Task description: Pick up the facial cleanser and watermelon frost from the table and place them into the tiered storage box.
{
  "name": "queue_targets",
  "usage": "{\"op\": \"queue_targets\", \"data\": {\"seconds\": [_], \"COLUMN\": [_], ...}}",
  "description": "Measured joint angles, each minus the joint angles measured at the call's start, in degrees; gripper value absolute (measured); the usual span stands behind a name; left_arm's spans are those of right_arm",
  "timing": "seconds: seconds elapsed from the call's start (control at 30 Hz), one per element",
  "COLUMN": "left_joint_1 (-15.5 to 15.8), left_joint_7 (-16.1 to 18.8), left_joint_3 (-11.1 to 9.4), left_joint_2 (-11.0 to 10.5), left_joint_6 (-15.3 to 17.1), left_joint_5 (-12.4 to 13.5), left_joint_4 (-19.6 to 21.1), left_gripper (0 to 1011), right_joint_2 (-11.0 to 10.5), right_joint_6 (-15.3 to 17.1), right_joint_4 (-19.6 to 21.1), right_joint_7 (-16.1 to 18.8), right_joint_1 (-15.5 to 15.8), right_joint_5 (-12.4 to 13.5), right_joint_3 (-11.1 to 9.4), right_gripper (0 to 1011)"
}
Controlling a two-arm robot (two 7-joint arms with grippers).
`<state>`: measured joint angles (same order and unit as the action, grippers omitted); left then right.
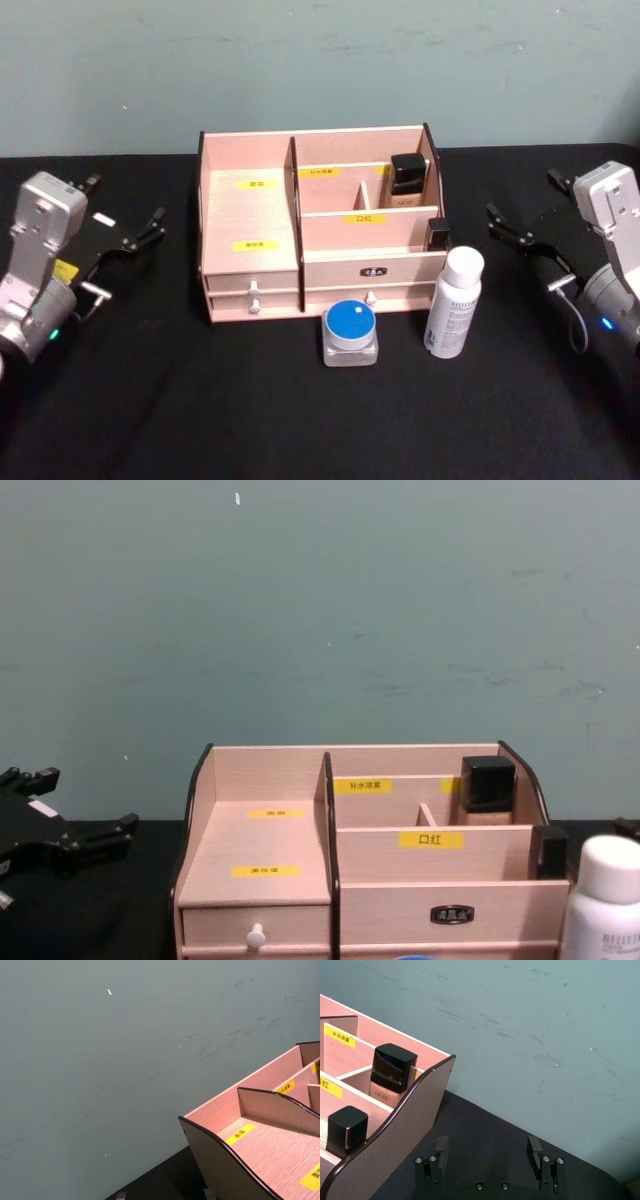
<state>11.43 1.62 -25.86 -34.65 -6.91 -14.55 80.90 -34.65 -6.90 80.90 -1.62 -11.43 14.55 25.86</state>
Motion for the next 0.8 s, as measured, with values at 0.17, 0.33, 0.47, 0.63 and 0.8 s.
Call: {"op": "queue_targets", "data": {"seconds": [0.17,0.33,0.47,0.63,0.8], "left_joint_1": [0.0,0.0,0.0,0.0,0.0], "left_joint_7": [0.0,0.0,0.0,0.0,0.0], "left_joint_3": [0.0,0.0,0.0,0.0,0.0], "left_joint_2": [0.0,0.0,0.0,0.0,0.0], "left_joint_6": [0.0,0.0,0.0,0.0,0.0], "left_joint_5": [0.0,0.0,0.0,0.0,0.0], "left_joint_4": [0.0,0.0,0.0,0.0,0.0], "left_gripper": [1001,1001,1001,1001,1001], "right_joint_2": [0.0,0.0,0.0,0.0,0.0], "right_joint_6": [0.0,0.0,0.0,0.0,0.0], "right_joint_4": [0.0,0.0,0.0,0.0,0.0], "right_joint_7": [0.0,0.0,0.0,0.0,0.0], "right_joint_1": [0.0,0.0,0.0,0.0,0.0], "right_joint_5": [0.0,0.0,0.0,0.0,0.0], "right_joint_3": [0.0,0.0,0.0,0.0,0.0], "right_gripper": [1002,1002,1002,1002,1002]}}
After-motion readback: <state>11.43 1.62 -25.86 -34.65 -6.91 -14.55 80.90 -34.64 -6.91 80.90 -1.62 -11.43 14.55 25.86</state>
